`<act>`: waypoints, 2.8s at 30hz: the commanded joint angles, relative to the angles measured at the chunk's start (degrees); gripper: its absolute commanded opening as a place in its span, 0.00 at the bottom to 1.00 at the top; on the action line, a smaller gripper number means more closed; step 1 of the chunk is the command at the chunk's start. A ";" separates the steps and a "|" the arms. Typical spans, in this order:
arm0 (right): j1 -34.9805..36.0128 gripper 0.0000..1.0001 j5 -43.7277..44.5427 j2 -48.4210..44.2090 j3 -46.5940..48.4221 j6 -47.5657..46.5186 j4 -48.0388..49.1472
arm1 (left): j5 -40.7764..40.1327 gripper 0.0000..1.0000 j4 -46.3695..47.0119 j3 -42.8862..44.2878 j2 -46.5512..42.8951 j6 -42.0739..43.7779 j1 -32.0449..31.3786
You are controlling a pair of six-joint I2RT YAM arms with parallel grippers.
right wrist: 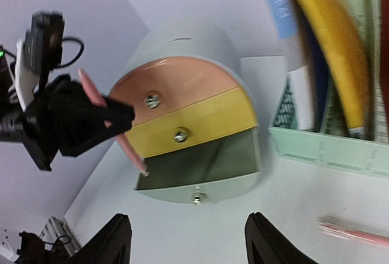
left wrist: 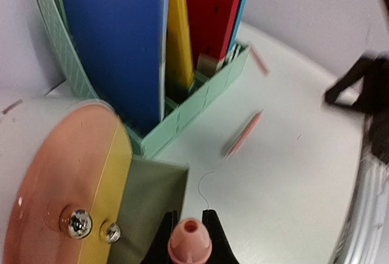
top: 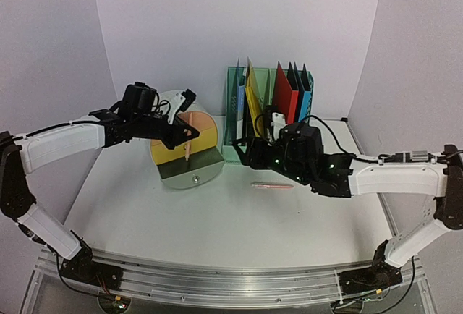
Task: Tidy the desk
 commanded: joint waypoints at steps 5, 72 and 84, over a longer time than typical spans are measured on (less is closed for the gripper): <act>-0.96 0.66 10.98 -9.48 -4.59 0.31 -7.85 | -26.10 0.00 -12.61 1.14 7.59 26.53 -7.01; -53.26 0.22 -2.34 33.38 21.22 1.36 -44.37 | -10.88 0.77 -15.63 8.59 2.47 23.78 -5.90; -49.29 0.00 1.50 1.91 14.69 -2.78 -37.28 | 15.86 0.79 -12.82 11.83 -0.03 12.79 -1.79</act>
